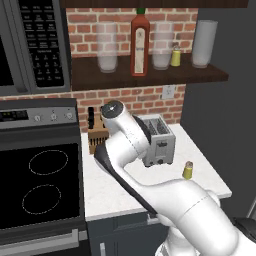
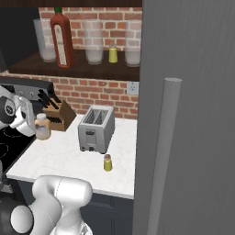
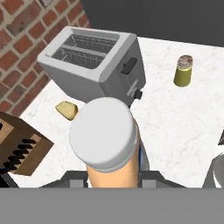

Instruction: Put the shaker and condiment bottle from the counter next to their counterparts in the cabinet.

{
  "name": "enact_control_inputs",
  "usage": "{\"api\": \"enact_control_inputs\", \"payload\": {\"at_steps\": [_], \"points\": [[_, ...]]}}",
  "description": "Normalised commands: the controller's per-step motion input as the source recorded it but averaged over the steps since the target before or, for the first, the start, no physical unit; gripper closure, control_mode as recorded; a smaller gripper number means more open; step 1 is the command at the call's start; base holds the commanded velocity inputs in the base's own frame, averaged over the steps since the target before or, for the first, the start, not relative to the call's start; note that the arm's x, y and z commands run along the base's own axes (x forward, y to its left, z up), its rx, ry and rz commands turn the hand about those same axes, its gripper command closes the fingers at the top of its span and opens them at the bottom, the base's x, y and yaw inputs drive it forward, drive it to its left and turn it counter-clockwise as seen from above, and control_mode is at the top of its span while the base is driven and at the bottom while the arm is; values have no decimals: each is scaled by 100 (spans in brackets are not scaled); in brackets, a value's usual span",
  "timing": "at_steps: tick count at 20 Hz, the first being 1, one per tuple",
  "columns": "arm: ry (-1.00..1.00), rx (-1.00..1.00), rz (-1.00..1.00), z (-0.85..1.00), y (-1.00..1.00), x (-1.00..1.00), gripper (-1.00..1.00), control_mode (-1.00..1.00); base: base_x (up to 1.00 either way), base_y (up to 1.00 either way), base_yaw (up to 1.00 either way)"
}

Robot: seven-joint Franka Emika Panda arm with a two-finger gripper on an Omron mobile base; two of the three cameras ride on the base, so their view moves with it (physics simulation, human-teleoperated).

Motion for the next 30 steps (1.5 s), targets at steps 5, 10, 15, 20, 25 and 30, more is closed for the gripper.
{"api": "enact_control_inputs", "payload": {"at_steps": [5,10,15,20,25,30], "points": [[0,0,-5,78,0,-35,100,-100,0,0,0],[0,0,0,75,0,-40,100,-100,0,0,0],[0,0,0,75,0,-24,100,-100,0,0,0],[4,-5,2,58,5,-4,100,-100,0,0,0],[-19,-14,6,6,23,-7,100,-100,0,0,0],[-21,-3,16,52,-2,0,100,-100,0,0,0]]}}
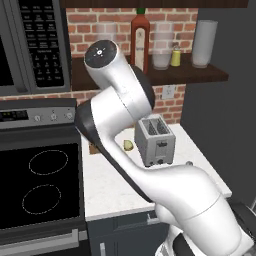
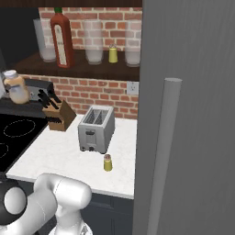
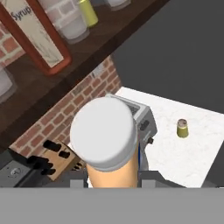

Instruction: Put the shaker and condiment bottle from the counter next to their counterparts in the cabinet.

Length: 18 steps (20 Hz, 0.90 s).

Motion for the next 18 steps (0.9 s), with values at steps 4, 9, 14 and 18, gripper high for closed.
{"api": "enact_control_inputs", "payload": {"at_steps": [4,9,14,18], "points": [[-8,0,18,64,-20,-4,100,-100,0,0,0],[0,0,14,59,-14,-1,100,-100,0,0,0],[0,0,4,50,0,0,100,-100,0,0,0],[0,-3,0,49,0,2,100,-100,0,0,0]]}}
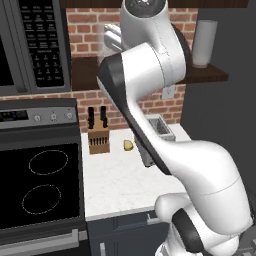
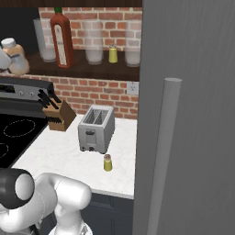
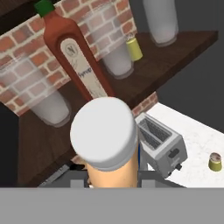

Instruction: Put the shaker and condiment bottle from the counter next to their counterparts in the cabinet.

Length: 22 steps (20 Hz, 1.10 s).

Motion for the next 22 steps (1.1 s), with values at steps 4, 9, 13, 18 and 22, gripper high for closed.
{"api": "enact_control_inputs", "payload": {"at_steps": [4,9,13,18,22], "points": [[2,-3,2,32,0,24,100,-100,0,0,0],[2,-1,10,16,0,47,100,-100,0,0,0],[-6,-2,23,-9,0,16,100,-100,0,0,0],[-4,-5,13,0,0,28,100,-100,0,0,0],[-2,-6,9,-5,0,31,100,-100,0,0,0]]}}
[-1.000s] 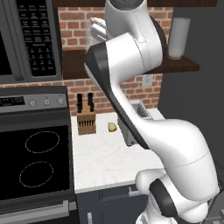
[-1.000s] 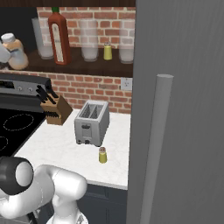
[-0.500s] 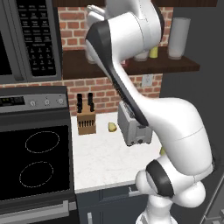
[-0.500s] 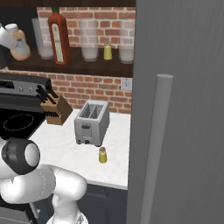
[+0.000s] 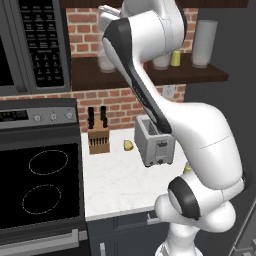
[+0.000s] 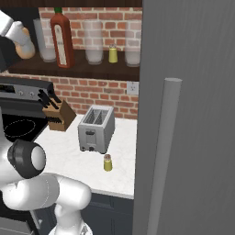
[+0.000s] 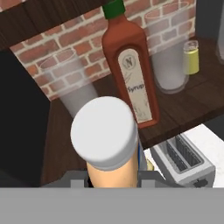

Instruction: Put the shaker and condiment bottle from the counter next to their counterparts in the cabinet.

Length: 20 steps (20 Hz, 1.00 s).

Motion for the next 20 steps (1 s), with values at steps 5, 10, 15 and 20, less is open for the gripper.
{"api": "enact_control_inputs", "payload": {"at_steps": [5,10,15,20], "points": [[-5,-7,4,-13,0,7,100,-100,0,0,0],[-1,-1,0,-7,0,0,100,-100,0,0,0],[0,0,0,-7,0,0,100,-100,0,0,0],[0,0,0,-19,-2,0,100,-100,0,0,0]]}}
